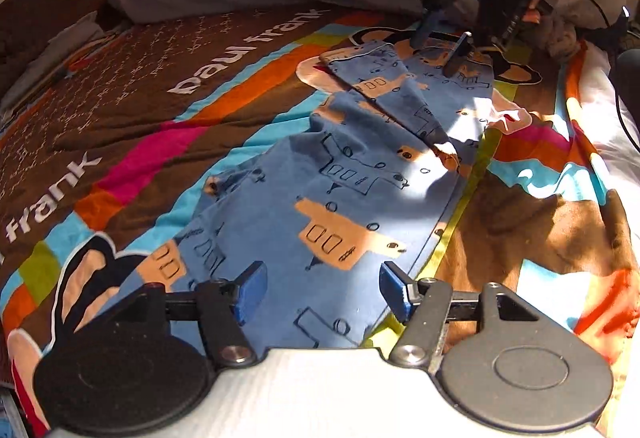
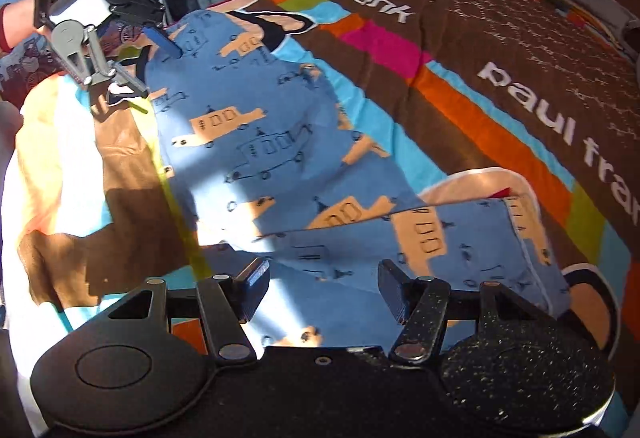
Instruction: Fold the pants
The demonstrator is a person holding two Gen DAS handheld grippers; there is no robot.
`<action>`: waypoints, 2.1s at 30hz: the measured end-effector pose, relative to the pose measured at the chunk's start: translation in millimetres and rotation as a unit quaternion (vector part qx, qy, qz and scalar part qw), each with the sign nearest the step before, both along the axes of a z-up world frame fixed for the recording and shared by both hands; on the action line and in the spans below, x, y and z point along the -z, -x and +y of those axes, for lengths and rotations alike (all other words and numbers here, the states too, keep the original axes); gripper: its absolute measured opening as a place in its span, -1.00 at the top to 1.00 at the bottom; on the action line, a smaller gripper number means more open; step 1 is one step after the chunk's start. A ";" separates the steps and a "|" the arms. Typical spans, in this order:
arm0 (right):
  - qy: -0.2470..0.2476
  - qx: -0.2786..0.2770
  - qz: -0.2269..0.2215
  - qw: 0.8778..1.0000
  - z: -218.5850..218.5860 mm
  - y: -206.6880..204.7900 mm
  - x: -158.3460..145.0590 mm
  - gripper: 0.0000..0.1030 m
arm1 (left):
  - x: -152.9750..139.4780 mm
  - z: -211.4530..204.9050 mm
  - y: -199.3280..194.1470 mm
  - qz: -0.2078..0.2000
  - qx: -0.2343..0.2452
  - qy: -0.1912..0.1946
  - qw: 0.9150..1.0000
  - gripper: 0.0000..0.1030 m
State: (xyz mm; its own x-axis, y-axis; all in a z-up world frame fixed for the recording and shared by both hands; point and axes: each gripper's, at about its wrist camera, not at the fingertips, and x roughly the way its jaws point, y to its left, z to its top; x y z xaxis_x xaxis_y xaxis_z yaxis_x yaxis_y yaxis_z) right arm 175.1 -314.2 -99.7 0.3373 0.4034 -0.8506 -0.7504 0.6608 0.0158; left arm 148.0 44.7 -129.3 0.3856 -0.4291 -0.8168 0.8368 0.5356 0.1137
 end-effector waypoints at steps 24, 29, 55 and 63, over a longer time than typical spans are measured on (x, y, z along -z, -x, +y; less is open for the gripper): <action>0.114 -0.096 0.057 0.987 -8.8 -201.4 32.8 0.11 | 39.2 -123.8 -62.1 0.207 -0.003 0.183 0.961 -0.28; 0.109 -0.115 0.061 0.985 -5.6 -201.4 35.2 0.11 | 61.3 -150.0 -69.7 0.242 -0.019 0.170 0.955 -0.28; 0.278 -0.400 0.024 0.873 43.8 -185.1 60.7 0.42 | 89.8 -147.5 -118.8 0.351 -0.090 0.259 0.895 -0.35; 0.348 -0.484 0.059 0.801 61.1 -179.5 87.3 0.65 | 92.2 -154.3 -120.9 0.350 -0.083 0.253 0.898 -0.30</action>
State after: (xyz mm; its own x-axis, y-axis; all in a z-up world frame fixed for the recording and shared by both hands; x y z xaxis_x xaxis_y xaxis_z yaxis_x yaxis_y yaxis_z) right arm 354.7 -253.1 -187.0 0.0546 -0.1583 -0.9859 -0.9368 -0.3500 0.0043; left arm 268.9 -109.5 -221.5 -0.0524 -0.7979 -0.6006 0.5119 0.4949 -0.7021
